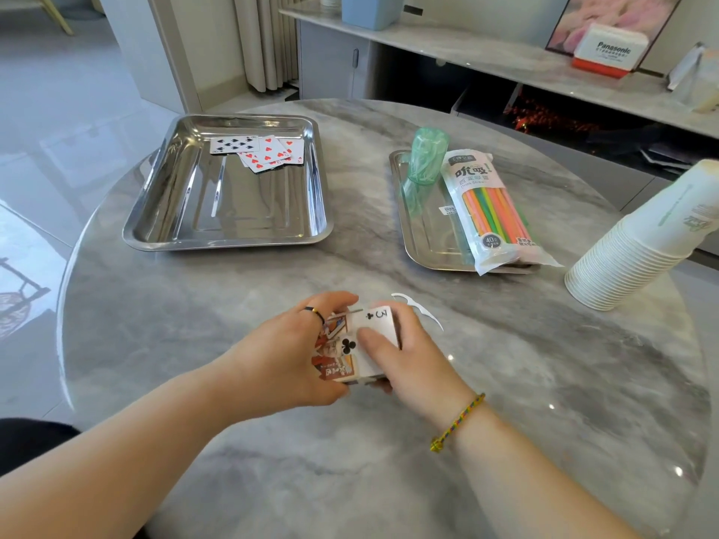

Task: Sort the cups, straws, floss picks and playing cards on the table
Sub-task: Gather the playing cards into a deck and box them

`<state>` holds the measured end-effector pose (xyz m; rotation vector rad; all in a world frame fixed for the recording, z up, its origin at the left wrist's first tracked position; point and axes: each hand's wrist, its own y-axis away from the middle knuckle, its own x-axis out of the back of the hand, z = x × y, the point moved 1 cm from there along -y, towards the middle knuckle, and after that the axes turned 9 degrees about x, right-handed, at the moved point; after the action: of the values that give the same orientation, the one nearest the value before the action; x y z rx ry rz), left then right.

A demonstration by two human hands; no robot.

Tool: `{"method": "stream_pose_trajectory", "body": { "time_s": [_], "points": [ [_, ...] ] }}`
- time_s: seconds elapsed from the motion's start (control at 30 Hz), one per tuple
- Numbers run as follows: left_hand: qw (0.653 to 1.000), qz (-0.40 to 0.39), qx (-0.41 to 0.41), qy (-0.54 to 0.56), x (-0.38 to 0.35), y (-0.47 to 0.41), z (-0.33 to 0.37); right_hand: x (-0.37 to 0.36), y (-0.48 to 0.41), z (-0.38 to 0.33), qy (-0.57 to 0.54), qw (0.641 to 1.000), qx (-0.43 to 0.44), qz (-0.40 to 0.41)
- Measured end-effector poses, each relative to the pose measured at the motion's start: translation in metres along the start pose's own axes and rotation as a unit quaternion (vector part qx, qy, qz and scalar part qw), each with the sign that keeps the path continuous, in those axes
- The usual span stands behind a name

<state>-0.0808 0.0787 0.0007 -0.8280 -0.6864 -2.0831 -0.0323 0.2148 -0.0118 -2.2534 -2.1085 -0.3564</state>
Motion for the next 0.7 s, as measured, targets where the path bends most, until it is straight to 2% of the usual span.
{"method": "stream_pose_trajectory", "body": {
  "time_s": [0.1,0.17,0.27,0.37,0.5,0.63,0.7],
  "points": [
    [0.998,0.033,0.024,0.049,0.001,-0.004,-0.003,-0.001,0.001,0.002,0.045,0.987,0.124,0.089],
    [0.994,0.049,0.024,0.096,0.001,-0.006,-0.004,-0.005,0.003,0.006,0.083,0.977,0.182,0.073],
    [0.988,0.073,0.005,0.137,-0.001,-0.005,-0.006,-0.017,0.007,0.013,0.168,0.957,0.236,0.007],
    [0.986,0.087,-0.008,0.145,-0.004,-0.004,-0.005,-0.02,0.006,0.015,0.194,0.956,0.22,-0.016],
    [0.98,0.106,-0.016,0.171,-0.005,-0.006,-0.004,-0.016,0.006,0.016,0.175,0.943,0.276,0.054],
    [0.974,0.102,-0.019,0.201,-0.007,-0.006,-0.003,-0.013,0.003,0.014,0.256,0.927,0.271,0.036],
    [0.968,0.107,-0.004,0.226,-0.01,-0.007,-0.006,-0.009,0.001,0.011,0.273,0.931,0.243,0.024]
  ]
}}
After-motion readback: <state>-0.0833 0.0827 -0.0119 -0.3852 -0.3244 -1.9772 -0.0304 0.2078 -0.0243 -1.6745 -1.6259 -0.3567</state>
